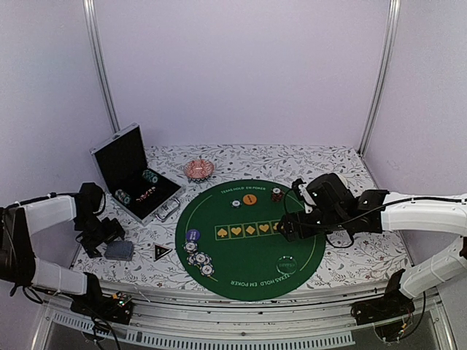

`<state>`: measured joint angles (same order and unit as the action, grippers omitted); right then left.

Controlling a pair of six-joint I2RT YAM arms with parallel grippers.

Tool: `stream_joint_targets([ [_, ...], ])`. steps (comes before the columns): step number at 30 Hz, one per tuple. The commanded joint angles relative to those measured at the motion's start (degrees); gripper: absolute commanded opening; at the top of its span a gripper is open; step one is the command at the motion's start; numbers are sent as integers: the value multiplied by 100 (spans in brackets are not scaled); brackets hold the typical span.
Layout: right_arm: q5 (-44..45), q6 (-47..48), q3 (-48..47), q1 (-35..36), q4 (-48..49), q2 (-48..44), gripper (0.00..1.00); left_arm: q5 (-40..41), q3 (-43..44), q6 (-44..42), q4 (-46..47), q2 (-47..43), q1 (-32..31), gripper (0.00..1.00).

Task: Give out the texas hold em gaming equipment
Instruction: Move the face-down deck piles to the center of the board.

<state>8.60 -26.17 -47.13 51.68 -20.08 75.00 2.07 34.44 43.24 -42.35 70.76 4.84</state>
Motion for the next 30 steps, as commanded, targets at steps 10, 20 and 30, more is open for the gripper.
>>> stream_joint_targets([
  [10, -113, -77, -21, -26, 111, -35, 99, -1060, -749, 386, 1169, 64, 105, 88],
  [20, -112, -13, -291, -22, 41, 264, 99, -1296, -1063, 1077, 1089, -680, -321, 86],
  [30, -146, 9, -412, -22, -7, 357, 99, -1398, -1159, 2079, 1097, -721, -1552, 85],
])
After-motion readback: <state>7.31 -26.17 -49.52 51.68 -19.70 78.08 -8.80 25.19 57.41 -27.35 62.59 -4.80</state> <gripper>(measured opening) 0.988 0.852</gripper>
